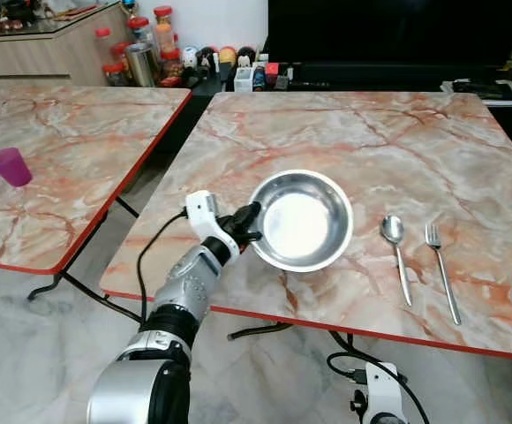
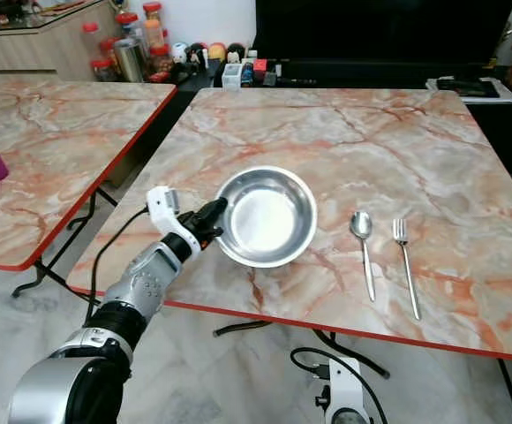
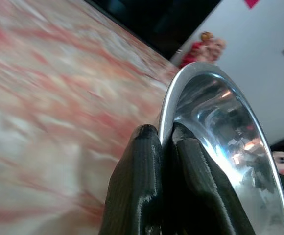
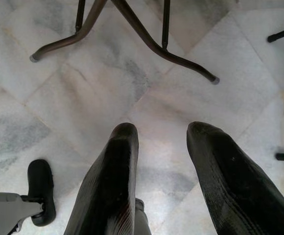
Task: Setting the table
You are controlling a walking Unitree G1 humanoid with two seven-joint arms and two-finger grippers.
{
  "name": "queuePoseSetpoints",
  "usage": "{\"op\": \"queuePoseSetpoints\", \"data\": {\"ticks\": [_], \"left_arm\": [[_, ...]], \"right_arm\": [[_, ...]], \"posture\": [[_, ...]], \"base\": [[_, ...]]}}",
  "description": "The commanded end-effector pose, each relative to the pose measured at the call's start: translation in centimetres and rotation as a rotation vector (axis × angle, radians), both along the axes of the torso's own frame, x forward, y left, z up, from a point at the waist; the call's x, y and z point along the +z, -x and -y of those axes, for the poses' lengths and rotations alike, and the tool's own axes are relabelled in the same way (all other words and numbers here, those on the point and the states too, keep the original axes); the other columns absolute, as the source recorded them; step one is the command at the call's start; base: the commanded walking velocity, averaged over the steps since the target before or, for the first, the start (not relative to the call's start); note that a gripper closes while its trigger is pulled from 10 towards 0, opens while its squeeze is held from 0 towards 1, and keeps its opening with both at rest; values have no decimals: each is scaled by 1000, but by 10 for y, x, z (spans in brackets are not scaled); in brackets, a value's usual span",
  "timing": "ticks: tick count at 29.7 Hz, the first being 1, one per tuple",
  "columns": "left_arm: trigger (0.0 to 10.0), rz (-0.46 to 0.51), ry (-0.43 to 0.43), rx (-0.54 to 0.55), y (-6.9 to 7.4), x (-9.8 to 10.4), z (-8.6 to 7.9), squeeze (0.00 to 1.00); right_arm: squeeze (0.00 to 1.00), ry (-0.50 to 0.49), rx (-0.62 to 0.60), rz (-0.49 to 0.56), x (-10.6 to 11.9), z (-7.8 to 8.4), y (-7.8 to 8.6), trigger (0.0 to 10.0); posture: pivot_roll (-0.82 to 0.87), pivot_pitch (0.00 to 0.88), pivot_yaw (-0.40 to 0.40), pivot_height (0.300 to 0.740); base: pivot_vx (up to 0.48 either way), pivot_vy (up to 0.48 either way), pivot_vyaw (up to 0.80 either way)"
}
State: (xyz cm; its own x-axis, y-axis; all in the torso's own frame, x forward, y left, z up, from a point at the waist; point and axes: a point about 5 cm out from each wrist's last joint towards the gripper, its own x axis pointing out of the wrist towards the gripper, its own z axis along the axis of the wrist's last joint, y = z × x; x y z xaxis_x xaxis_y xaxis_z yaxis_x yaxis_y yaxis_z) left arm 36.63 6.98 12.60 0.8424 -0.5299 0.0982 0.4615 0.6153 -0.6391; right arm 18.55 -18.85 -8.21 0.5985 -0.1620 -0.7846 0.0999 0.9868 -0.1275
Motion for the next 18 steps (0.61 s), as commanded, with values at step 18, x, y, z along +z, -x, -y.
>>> {"op": "queuePoseSetpoints", "data": {"ticks": [18], "left_arm": [[10000, -2, -138, 20, -8, 11, 20, 0]], "right_arm": [[0, -8, -19, -5, -1, -2, 2, 10000]], "posture": [[15, 0, 78, 740]], "base": [[0, 0, 0]]}}
